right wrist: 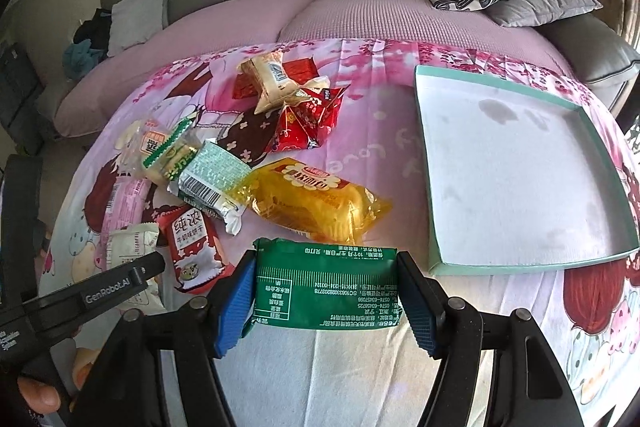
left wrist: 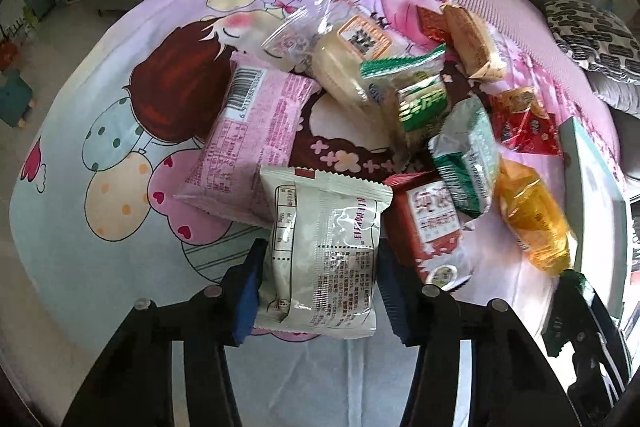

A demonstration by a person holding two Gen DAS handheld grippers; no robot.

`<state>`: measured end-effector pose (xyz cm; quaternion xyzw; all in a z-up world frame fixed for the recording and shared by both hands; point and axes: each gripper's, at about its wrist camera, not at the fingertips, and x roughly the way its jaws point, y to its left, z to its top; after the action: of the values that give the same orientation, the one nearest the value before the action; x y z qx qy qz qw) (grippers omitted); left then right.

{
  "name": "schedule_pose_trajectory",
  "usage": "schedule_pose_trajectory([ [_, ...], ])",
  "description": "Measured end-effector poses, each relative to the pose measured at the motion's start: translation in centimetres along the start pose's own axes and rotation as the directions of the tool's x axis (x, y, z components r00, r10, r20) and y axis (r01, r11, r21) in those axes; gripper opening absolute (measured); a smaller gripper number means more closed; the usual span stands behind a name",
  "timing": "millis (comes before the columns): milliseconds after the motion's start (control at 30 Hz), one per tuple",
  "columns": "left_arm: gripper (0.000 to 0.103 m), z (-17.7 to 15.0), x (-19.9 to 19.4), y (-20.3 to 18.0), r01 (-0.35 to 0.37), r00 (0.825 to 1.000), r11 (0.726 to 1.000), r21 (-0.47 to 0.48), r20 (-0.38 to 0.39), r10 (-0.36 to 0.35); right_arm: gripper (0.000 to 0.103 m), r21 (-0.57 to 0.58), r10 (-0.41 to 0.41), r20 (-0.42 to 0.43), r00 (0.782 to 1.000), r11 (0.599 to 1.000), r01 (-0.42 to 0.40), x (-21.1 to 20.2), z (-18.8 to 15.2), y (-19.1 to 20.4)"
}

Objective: Organize snacks
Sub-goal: 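Carry both packets to the white tray and open both tools to release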

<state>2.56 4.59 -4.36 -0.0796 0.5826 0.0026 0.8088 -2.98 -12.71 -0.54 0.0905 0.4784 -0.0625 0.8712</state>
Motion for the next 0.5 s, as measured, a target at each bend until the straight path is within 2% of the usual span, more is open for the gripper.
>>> schedule_pose_trajectory([
  [333, 0.054, 0.0, -4.8, -0.6, 0.065, 0.992, 0.998, 0.016, 0.104, -0.067, 0.070, 0.022, 0.009, 0.067, 0.998, 1.000, -0.010, -2.4, 0.6, -0.9],
  [500, 0.054, 0.6, -5.1, -0.9, 0.096, 0.987, 0.995, 0.004, 0.133, -0.096, 0.070, 0.057, -0.007, 0.093, 0.996, 0.998, 0.002, -3.3, 1.5, -2.7],
])
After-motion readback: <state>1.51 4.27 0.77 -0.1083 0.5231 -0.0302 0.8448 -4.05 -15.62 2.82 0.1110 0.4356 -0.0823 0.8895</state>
